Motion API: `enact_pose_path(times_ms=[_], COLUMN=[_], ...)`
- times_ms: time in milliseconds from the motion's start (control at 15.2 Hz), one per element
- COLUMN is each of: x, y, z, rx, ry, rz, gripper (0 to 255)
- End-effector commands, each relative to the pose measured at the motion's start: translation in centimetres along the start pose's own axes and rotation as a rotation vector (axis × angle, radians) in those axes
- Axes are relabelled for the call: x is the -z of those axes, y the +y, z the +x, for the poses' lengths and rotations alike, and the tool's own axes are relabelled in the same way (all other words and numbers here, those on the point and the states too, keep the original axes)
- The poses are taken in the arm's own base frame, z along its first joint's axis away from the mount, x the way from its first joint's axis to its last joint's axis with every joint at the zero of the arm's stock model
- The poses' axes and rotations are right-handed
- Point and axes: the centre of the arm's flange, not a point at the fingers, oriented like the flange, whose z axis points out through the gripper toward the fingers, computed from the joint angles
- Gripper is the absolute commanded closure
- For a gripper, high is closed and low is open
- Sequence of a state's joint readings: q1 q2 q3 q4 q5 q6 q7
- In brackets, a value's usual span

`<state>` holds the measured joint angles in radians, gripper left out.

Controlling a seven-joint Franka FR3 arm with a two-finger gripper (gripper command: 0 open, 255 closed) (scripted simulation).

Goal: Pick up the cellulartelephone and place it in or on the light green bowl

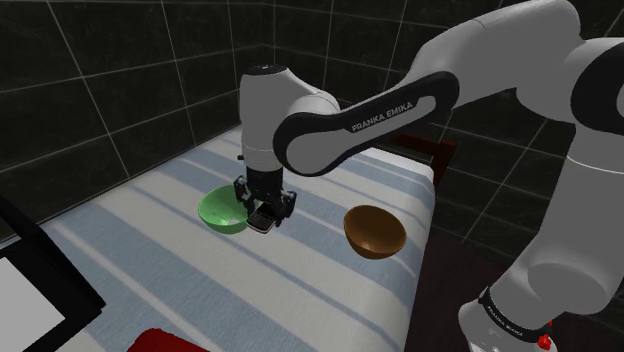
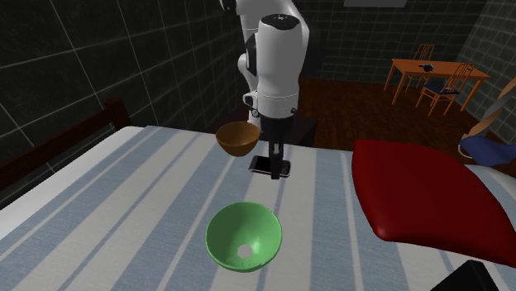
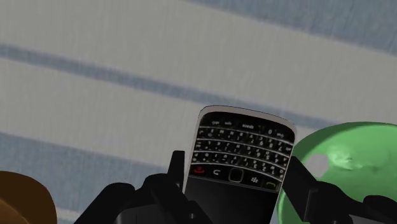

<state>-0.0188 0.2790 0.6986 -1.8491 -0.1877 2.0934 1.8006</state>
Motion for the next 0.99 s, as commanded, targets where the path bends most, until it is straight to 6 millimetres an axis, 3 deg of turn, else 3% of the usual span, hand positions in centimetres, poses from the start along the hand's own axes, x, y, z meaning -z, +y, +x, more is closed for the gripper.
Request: enact_pose_path(times_ms=[0, 66, 792, 924], x=[1.1, 1.5, 1.6, 1.1], y=[0.0, 0.0, -13.7, -14.6], z=[0.1, 0.1, 4.9, 5.2], rx=[0.0, 0.0, 0.0, 0.0], ry=[0.0, 0.0, 0.0, 0.0], rz=[0.0, 0.0, 0.0, 0.0], gripper=[255, 255, 255, 255])
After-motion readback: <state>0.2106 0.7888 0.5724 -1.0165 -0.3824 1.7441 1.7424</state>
